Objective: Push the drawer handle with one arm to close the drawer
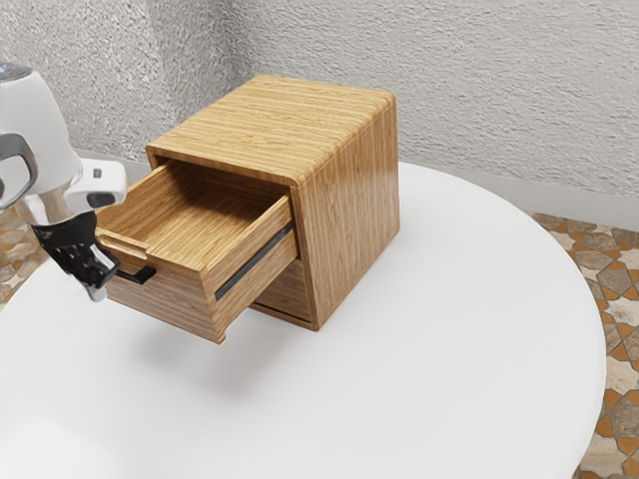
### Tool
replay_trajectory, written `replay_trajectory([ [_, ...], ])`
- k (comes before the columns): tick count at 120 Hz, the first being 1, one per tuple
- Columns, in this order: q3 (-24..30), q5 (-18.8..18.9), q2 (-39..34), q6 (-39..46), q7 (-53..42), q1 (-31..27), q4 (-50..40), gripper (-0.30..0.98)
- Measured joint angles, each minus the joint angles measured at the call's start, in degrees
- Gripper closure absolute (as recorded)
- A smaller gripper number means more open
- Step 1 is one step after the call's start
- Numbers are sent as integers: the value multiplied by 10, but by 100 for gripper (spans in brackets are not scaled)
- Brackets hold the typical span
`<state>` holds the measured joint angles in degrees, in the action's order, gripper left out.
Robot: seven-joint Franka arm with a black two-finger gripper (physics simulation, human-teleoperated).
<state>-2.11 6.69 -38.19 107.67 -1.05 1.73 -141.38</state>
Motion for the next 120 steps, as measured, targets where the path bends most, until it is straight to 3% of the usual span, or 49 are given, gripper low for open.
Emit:
replay_trajectory([
  [120,-25,10,89,38,-41,12,52,79],
])
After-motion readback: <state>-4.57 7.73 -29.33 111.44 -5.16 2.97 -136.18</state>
